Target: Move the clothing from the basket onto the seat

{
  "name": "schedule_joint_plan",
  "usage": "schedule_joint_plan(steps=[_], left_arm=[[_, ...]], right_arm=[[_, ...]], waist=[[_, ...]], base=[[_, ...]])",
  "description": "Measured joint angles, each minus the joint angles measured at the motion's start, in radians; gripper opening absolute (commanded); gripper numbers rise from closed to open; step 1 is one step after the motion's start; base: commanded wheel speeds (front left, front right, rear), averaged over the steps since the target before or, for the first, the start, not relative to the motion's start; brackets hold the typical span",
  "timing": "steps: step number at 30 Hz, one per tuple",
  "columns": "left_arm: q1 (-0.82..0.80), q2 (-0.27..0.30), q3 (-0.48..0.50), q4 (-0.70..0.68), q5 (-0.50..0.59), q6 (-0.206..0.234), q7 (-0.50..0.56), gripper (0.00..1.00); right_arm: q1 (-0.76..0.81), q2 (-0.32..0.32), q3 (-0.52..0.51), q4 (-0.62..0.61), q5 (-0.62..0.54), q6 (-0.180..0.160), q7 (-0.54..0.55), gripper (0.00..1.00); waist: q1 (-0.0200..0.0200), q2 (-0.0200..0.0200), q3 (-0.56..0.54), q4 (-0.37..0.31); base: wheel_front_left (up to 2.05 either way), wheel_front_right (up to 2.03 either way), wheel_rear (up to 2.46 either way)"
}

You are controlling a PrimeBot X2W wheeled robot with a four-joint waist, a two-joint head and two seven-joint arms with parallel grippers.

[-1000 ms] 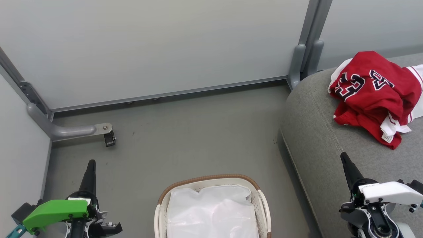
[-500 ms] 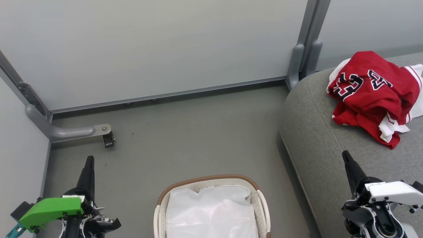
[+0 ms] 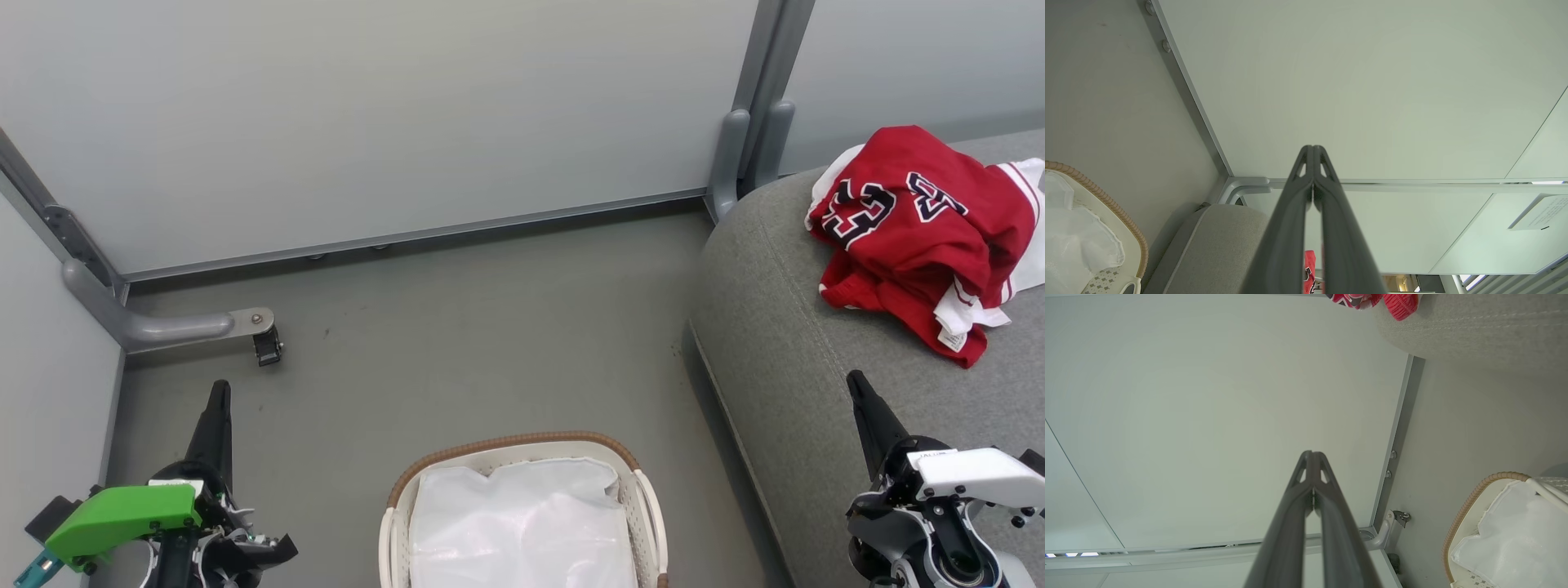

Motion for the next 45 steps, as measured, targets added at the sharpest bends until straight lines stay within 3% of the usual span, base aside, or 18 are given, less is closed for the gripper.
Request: schedule_joint_plan(steps=[45], left_arm=[[0.000, 0.000, 0.000, 0.000, 0.000, 0.000, 0.000, 0.00]], right_arm=[[0.000, 0.000, 0.000, 0.000, 0.000, 0.000, 0.000, 0.00]], waist=[[0.0000, 0.0000, 0.000, 0.000]], base=[[0.00, 0.00, 0.00]])
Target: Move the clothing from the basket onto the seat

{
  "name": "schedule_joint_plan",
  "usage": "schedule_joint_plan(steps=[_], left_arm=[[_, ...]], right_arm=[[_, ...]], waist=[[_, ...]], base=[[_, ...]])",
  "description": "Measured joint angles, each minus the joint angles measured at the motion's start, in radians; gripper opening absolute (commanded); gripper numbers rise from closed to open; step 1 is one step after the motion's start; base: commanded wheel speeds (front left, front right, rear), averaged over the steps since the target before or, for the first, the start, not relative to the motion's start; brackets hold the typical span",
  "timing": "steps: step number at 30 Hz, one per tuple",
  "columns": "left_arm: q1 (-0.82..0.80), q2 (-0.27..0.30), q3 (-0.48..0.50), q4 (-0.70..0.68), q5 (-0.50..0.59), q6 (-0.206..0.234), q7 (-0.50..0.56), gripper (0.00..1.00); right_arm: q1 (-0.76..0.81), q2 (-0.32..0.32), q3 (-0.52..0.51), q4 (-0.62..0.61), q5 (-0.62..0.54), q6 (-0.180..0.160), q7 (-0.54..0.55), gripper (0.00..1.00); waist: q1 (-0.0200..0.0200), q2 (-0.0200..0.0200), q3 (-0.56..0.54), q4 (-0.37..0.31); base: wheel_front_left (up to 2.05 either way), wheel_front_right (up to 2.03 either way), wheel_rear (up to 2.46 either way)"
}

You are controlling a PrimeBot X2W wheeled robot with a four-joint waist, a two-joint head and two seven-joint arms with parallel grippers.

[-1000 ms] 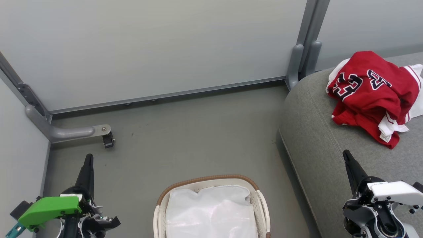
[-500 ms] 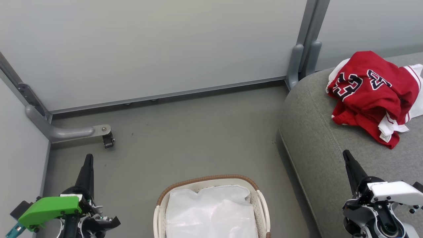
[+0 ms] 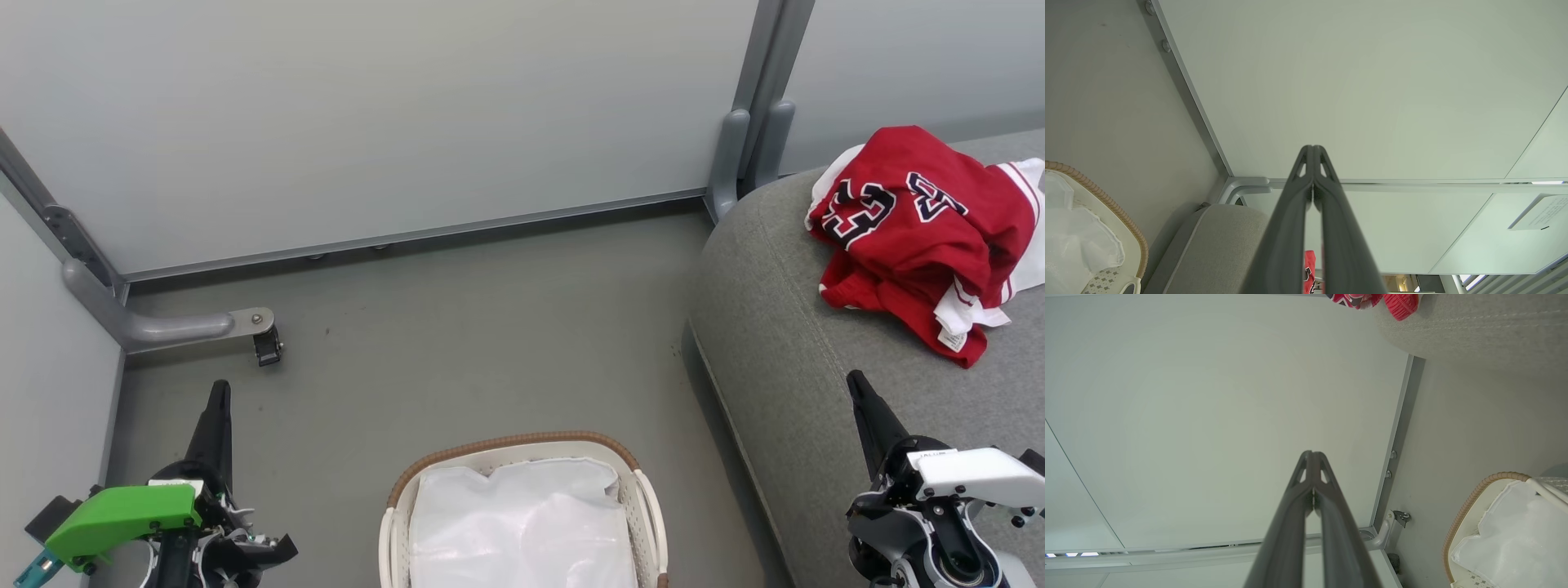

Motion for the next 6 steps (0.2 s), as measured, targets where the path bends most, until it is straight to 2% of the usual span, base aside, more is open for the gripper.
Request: schedule_joint_plan(steps=[6], left_arm=[[0.000, 0.000, 0.000, 0.000, 0.000, 0.000, 0.000, 0.00]], right_arm=[[0.000, 0.000, 0.000, 0.000, 0.000, 0.000, 0.000, 0.00]], waist=[[0.0000, 0.0000, 0.000, 0.000]], base=[[0.00, 0.00, 0.00]])
